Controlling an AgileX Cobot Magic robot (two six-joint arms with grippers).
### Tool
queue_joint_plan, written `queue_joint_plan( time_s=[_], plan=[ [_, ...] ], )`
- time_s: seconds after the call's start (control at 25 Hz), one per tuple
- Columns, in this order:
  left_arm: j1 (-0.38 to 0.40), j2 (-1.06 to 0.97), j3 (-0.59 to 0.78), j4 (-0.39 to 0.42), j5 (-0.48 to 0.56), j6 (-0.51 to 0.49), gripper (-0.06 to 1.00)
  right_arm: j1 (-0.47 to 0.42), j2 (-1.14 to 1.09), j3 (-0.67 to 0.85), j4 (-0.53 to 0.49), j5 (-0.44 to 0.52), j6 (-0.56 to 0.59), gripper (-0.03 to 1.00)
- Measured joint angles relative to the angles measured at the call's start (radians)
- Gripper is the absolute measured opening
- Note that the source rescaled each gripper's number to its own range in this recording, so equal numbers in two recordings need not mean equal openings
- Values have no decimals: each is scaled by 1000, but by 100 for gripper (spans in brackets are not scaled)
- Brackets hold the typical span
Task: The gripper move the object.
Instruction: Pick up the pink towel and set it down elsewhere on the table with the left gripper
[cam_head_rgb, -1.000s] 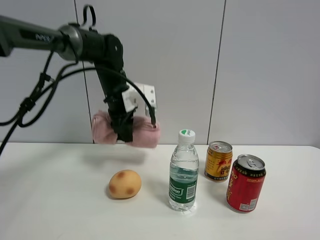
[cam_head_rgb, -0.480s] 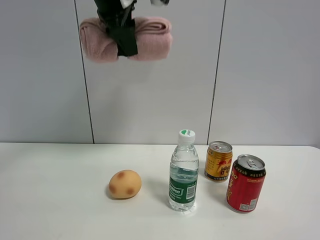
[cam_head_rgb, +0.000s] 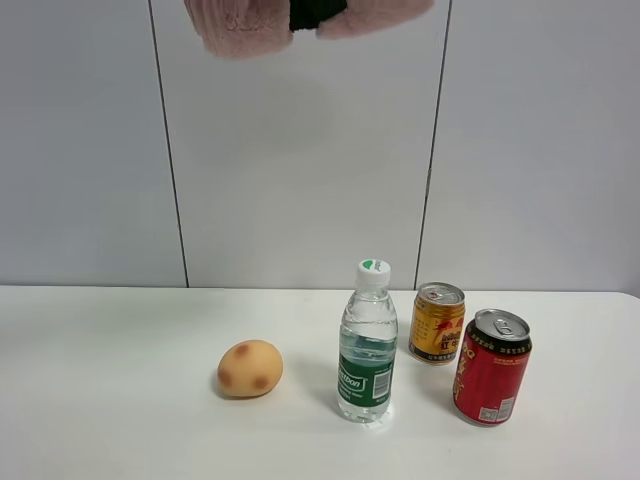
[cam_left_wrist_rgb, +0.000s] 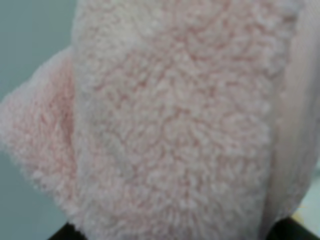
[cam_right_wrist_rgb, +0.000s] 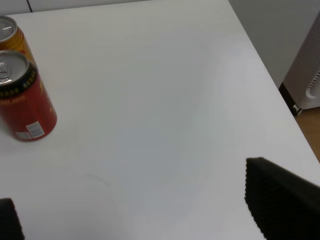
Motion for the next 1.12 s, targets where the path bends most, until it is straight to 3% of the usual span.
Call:
queue_joint_plan(
  time_s=[0.28, 0.6, 0.8, 1.12],
  plan=[
    [-76, -49, 341, -15, 1, -213, 0, 0, 0, 0, 0, 0, 0, 100],
    [-180, -55, 597, -48, -12, -207, 0, 0, 0, 0, 0, 0, 0, 100],
    [-221, -57, 736, -20, -188, -181, 0, 0, 0, 0, 0, 0, 0, 100],
    [-197, -57, 958, 36, -488, -174, 0, 0, 0, 0, 0, 0, 0, 100]
  ],
)
